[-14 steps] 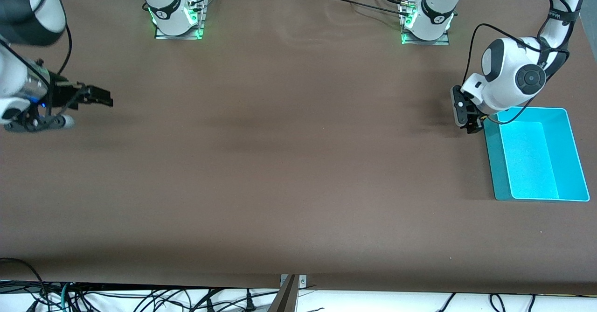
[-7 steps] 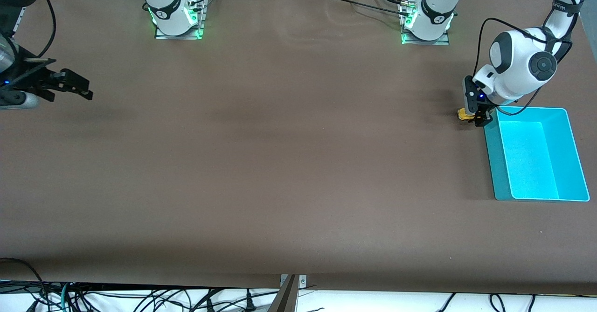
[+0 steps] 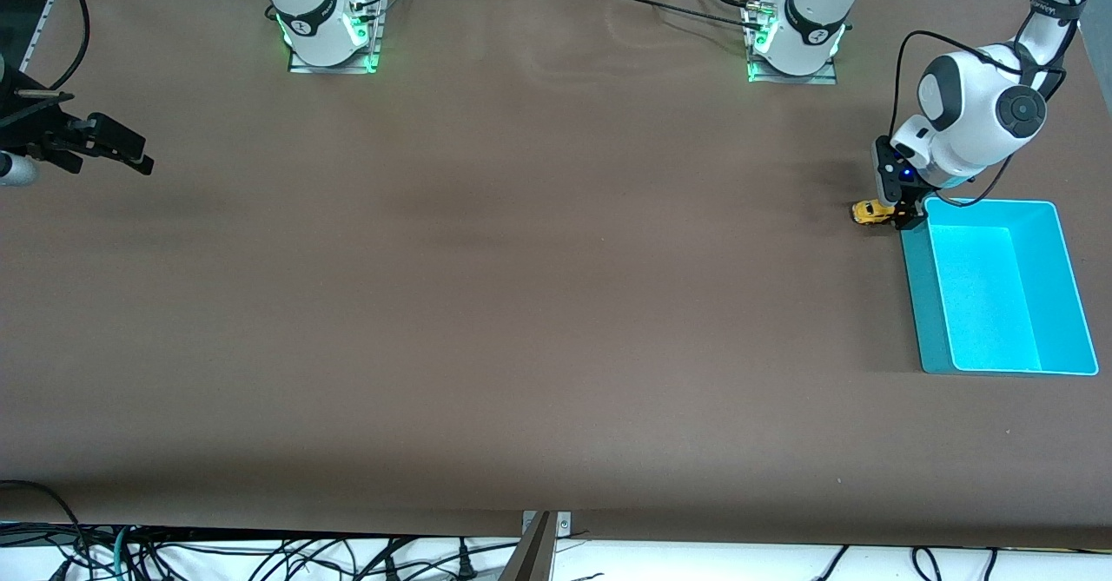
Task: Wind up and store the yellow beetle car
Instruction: 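Close the left gripper on the yellow car, then lift the car with the left gripper and carry it over the box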
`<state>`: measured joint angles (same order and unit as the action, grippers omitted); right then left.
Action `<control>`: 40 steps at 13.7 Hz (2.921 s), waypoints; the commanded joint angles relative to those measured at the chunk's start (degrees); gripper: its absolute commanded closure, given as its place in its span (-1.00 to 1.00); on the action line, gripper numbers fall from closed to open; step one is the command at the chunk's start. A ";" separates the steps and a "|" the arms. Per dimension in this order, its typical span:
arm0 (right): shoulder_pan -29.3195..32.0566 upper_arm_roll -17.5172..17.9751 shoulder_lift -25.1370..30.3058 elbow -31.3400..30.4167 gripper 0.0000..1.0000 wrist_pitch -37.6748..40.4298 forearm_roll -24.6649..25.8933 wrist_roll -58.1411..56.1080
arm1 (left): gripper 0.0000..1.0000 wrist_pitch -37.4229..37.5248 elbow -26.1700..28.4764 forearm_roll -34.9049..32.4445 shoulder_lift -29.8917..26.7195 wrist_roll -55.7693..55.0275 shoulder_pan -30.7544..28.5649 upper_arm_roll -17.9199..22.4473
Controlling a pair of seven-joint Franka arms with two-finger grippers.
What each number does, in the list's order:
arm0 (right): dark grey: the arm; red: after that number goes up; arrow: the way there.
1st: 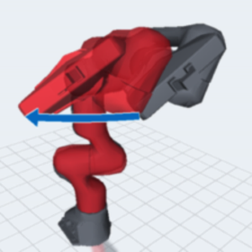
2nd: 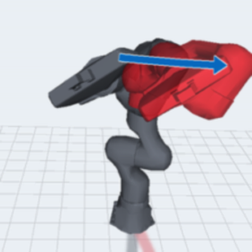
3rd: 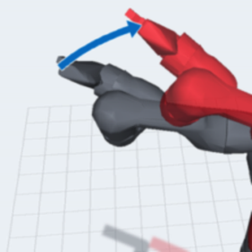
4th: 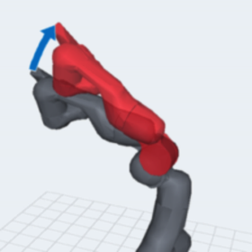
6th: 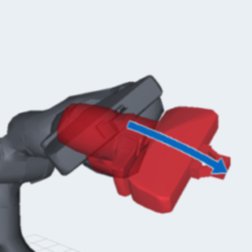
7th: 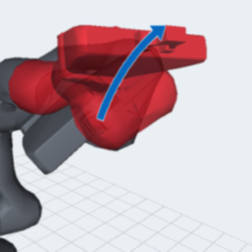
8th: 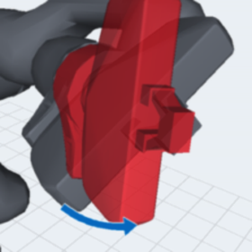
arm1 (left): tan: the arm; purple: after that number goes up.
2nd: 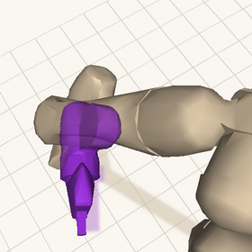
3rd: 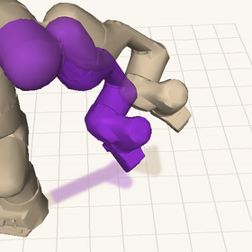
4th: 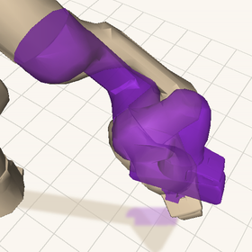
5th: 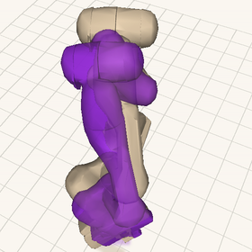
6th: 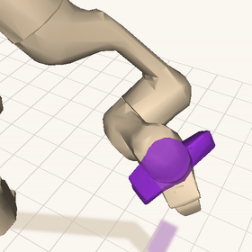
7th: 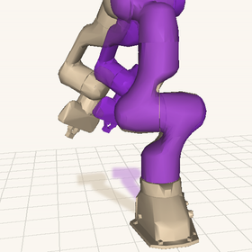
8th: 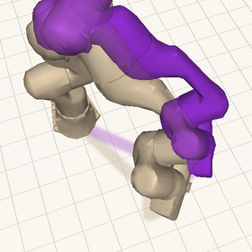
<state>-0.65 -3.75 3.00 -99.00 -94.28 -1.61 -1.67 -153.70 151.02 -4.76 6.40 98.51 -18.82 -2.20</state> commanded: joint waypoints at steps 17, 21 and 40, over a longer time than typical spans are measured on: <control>1.27 -1.78 -0.63 0.12 -1.00 0.68 -0.59 0.35 | 0.17 -2.75 0.06 -1.56 1.07 3.79 -1.75 -0.26; 1.27 -2.48 -0.89 0.12 -1.00 0.77 -0.59 0.44 | 0.18 1.64 -0.11 -0.60 -2.35 3.27 -1.66 -0.61; 1.36 -4.07 -1.60 0.04 -1.00 0.85 -0.67 0.35 | 0.14 36.54 -32.08 3.27 -3.09 6.83 -7.72 -8.36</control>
<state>0.53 -7.73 1.15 -99.05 -93.88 -1.64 -1.67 -118.40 123.82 -0.28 -1.69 99.17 -24.02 -12.18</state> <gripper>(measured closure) 0.000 0.546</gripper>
